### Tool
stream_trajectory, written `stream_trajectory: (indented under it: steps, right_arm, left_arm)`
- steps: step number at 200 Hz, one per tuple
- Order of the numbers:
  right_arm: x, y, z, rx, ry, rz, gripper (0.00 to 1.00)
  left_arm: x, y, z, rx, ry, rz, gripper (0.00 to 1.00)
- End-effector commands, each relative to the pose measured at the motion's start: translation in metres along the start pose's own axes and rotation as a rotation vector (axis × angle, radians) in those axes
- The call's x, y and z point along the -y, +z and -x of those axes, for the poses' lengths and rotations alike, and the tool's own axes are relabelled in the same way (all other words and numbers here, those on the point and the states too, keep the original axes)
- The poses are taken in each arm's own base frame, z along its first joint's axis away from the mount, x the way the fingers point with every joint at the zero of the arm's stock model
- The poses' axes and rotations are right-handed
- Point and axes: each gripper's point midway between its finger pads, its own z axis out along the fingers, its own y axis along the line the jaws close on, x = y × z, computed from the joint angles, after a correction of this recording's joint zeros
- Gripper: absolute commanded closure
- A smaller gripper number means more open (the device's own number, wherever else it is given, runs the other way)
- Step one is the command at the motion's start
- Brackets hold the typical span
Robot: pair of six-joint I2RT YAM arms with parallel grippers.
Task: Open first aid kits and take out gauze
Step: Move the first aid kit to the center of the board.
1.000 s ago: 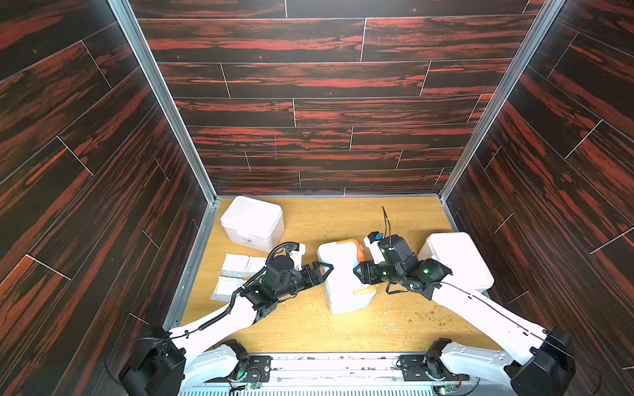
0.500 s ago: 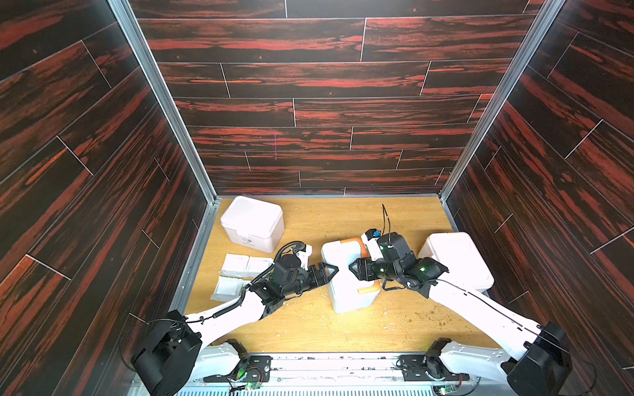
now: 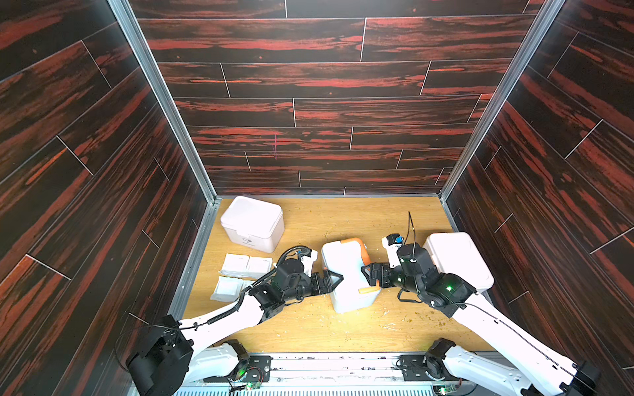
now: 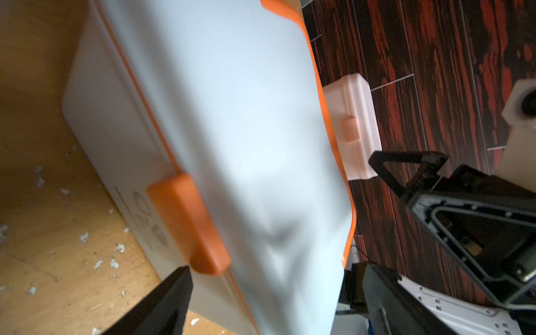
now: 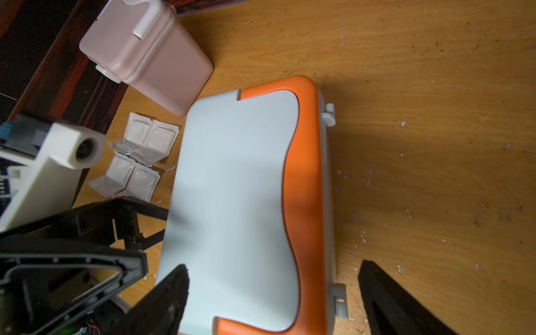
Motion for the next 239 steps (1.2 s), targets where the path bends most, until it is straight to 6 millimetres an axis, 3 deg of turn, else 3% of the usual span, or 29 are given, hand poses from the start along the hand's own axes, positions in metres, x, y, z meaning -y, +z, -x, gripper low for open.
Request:
stream_trajectory:
  steps: [1, 36, 55, 89, 123, 141, 170, 196, 220, 239]
  right_arm:
    - [0.011, -0.002, -0.004, 0.007, 0.026, -0.041, 0.06]
    - [0.014, -0.007, 0.002, 0.05, 0.033, -0.054, 0.05]
    - [0.017, -0.009, 0.002, 0.058, 0.04, -0.067, 0.05]
    - [0.031, -0.019, 0.008, 0.094, 0.068, -0.143, 0.04]
    - [0.045, -0.034, 0.015, 0.142, 0.097, -0.223, 0.01]
    - [0.056, -0.038, 0.015, 0.144, 0.119, -0.289, 0.01]
    - [0.068, -0.039, 0.009, 0.113, 0.134, -0.364, 0.01]
    - [0.068, -0.034, 0.003, 0.091, 0.137, -0.357, 0.01]
    - [0.045, -0.019, -0.009, 0.019, 0.098, -0.221, 0.05]
    - [0.041, -0.007, -0.025, -0.02, 0.114, -0.198, 0.11]
  left_arm:
    - [0.017, -0.004, -0.012, -0.053, 0.05, -0.032, 0.03]
    - [0.037, 0.007, -0.017, -0.086, 0.088, -0.063, 0.03]
    - [0.048, 0.02, -0.007, -0.071, 0.097, -0.093, 0.03]
    - [0.067, 0.051, 0.012, -0.063, 0.115, -0.135, 0.03]
    - [0.071, 0.092, 0.025, -0.078, 0.123, -0.143, 0.04]
    - [0.084, 0.102, 0.034, -0.056, 0.088, -0.208, 0.05]
    - [0.103, 0.085, 0.043, 0.012, 0.072, -0.284, 0.06]
    - [0.09, 0.059, 0.043, 0.065, 0.132, -0.192, 0.05]
    - [0.075, 0.035, 0.045, 0.099, 0.253, -0.073, 0.03]
    - [0.065, 0.018, 0.051, 0.095, 0.351, 0.043, 0.02]
